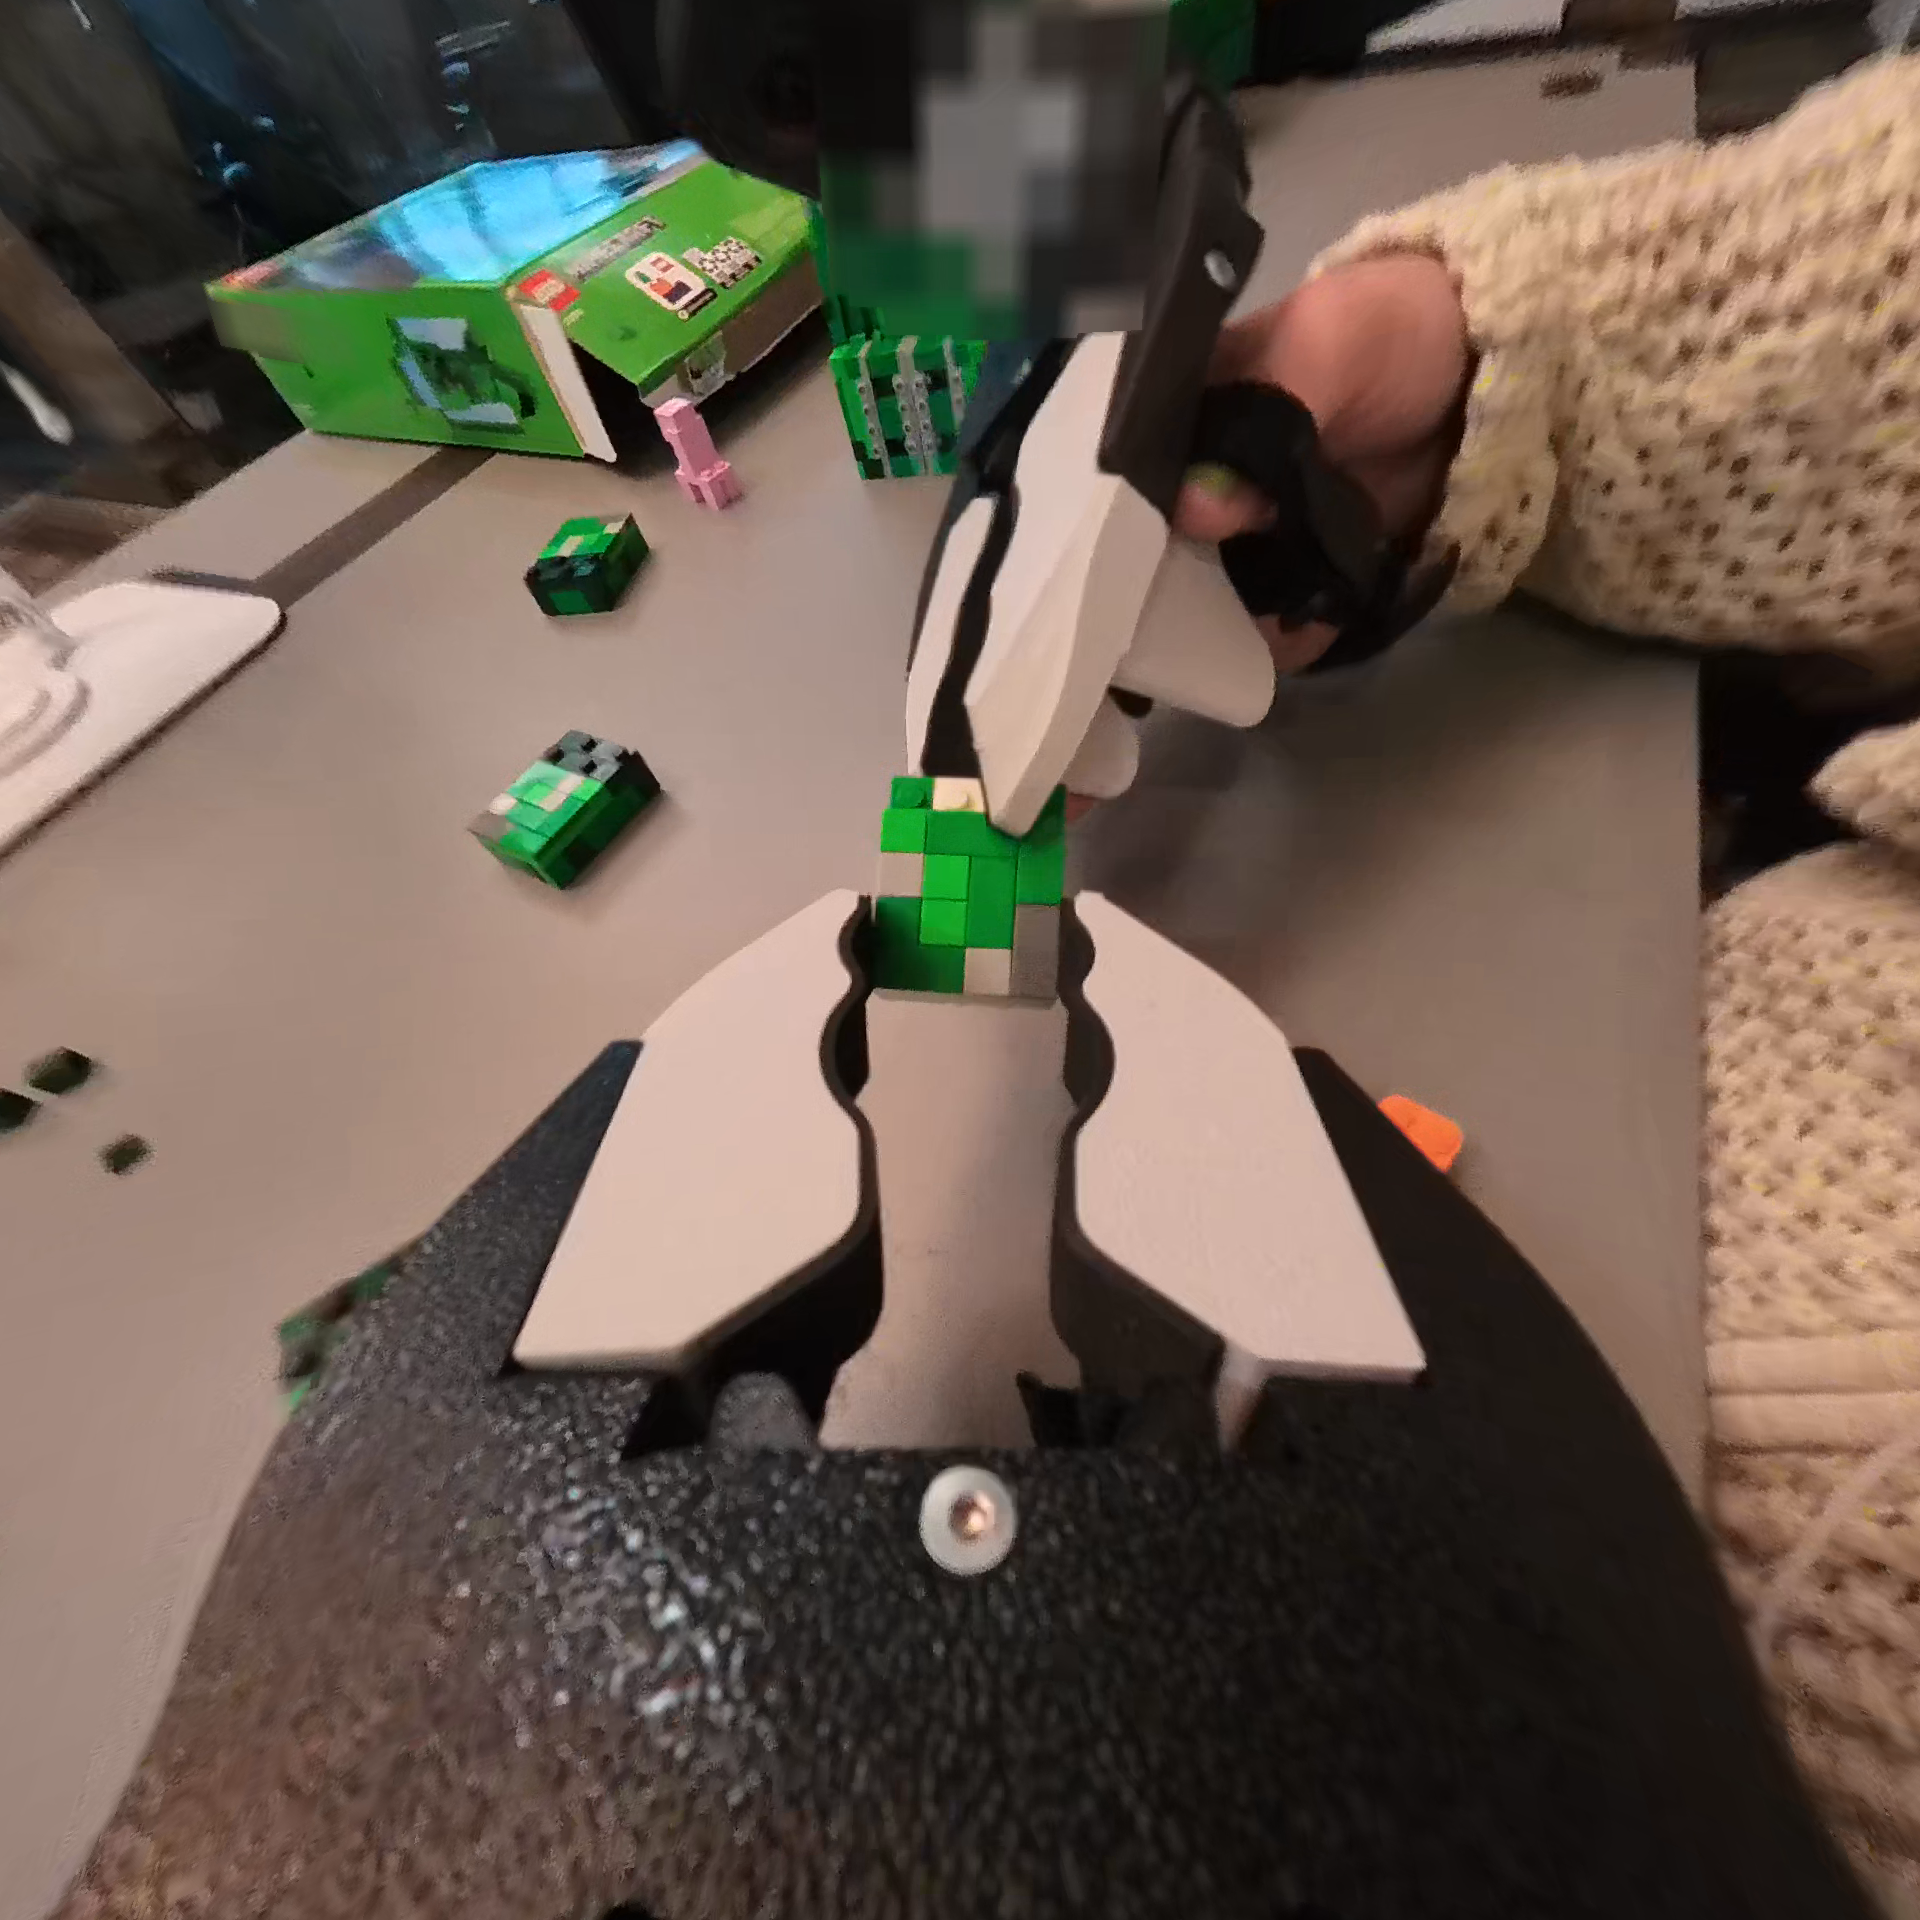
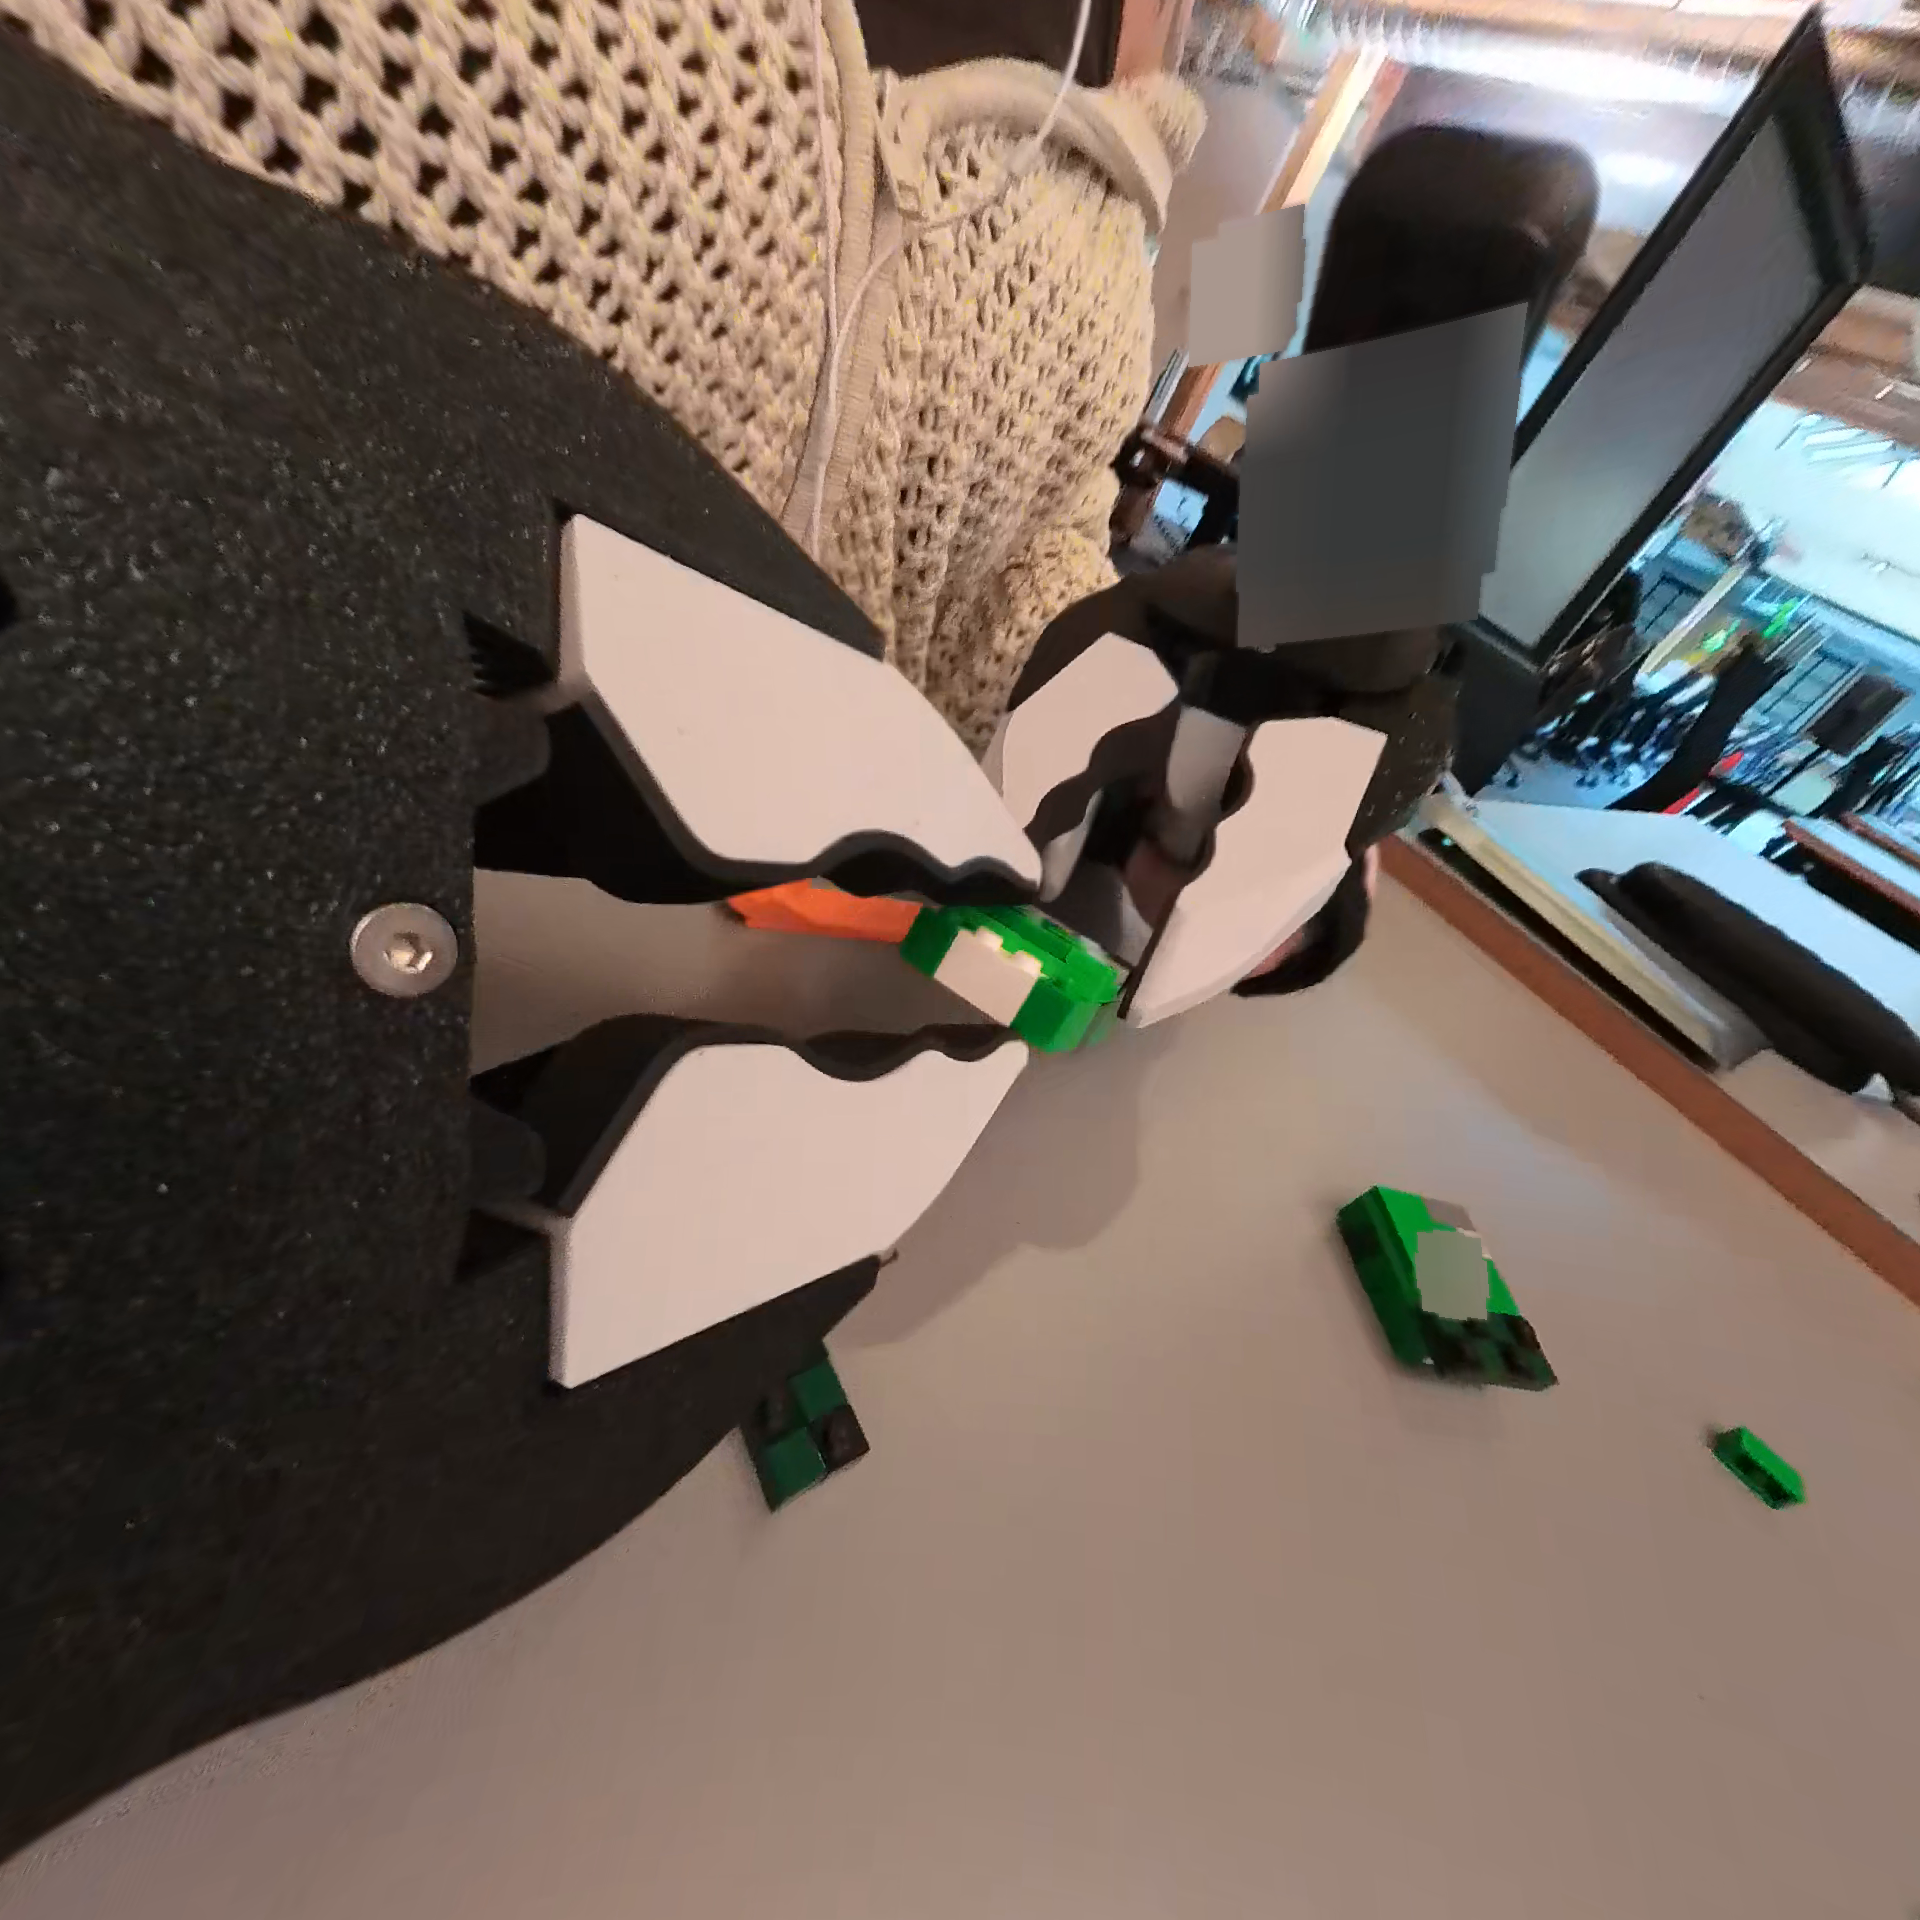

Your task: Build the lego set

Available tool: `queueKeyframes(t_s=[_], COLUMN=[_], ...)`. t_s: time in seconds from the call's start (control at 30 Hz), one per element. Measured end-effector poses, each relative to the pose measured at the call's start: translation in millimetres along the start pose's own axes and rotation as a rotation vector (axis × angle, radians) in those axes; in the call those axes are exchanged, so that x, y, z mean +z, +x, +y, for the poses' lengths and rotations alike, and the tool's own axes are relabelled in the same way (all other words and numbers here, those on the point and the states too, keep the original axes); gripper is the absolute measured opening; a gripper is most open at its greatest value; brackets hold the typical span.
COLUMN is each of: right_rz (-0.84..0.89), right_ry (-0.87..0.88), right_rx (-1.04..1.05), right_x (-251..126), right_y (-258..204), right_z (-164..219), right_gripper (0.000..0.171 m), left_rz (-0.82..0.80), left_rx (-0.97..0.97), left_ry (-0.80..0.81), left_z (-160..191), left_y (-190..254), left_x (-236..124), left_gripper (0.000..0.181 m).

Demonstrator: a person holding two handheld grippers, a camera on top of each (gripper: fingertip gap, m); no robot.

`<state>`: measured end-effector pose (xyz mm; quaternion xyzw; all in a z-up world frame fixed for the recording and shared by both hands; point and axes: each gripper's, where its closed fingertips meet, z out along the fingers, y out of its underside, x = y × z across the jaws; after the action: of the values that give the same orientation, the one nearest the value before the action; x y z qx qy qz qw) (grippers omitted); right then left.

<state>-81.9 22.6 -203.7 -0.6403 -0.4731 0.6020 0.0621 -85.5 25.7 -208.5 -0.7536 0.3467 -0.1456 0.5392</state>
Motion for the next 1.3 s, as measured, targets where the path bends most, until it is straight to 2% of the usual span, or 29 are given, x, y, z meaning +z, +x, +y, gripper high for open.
queueKeyframes(t_s=[0.1, 0.23, 0.4, 0.53, 0.57, 0.67, 0.77, 0.83, 0.9, 1.0, 1.13, 1.2, 1.3], right_rz=[-0.011, -0.057, -0.107, -0.139, -0.131, 0.002, 0.245, 0.346, 0.354, 0.427, 0.507, 0.585, 0.435], right_ry=[0.044, 0.076, 0.144, 0.161, 0.167, 0.211, 0.086, -0.014, -0.065, -0.173, -0.281, -0.268, -0.161], right_rx=[-0.016, -0.051, -0.093, -0.121, -0.142, -0.305, -0.402, -0.344, -0.306, -0.376, -0.351, -0.241, 0.084], right_x=[-4, -5, -6, -7, -8, -24, -48, -56, -55, -52, -47, -52, -45], right_y=[1, -6, -16, -22, -23, -11, 26, 46, 50, 59, 64, 69, 55], right_z=[-6, -10, -19, -22, -23, -26, -13, -2, 5, 17, 27, 25, 21], right_gripper=[0.016, 0.016, 0.016, 0.016, 0.016, 0.039, 0.042, 0.04, 0.041, 0.045, 0.038, 0.026, 0.031], left_rz=[0.104, 0.258, 0.32, 0.42, 0.443, 0.424, 0.4, 0.374, 0.344, 0.323, 0.242, 0.209, 0.181], left_rx=[-0.218, -0.515, -0.639, -0.788, -0.835, -0.953, -1.071, -1.097, -1.106, -1.111, -1.082, -1.054, -0.986], left_ry=[0.061, 0.144, 0.124, 0.206, 0.227, 0.222, 0.223, 0.221, 0.227, 0.214, 0.14, 0.088, -0.028], left_z=[-5, -11, -8, -20, -21, -14, -4, 1, 4, 7, 18, 23, 30], left_y=[5, 1, 2, 3, 2, -6, -13, -15, -18, -18, -21, -20, -16], left_x=[-2, -8, -5, -11, -13, -15, -16, -14, -11, -8, -5, -4, 3], left_gripper=[0.049, 0.049, 0.047, 0.019, 0.017, 0.017, 0.017, 0.017, 0.017, 0.017, 0.017, 0.017, 0.017])
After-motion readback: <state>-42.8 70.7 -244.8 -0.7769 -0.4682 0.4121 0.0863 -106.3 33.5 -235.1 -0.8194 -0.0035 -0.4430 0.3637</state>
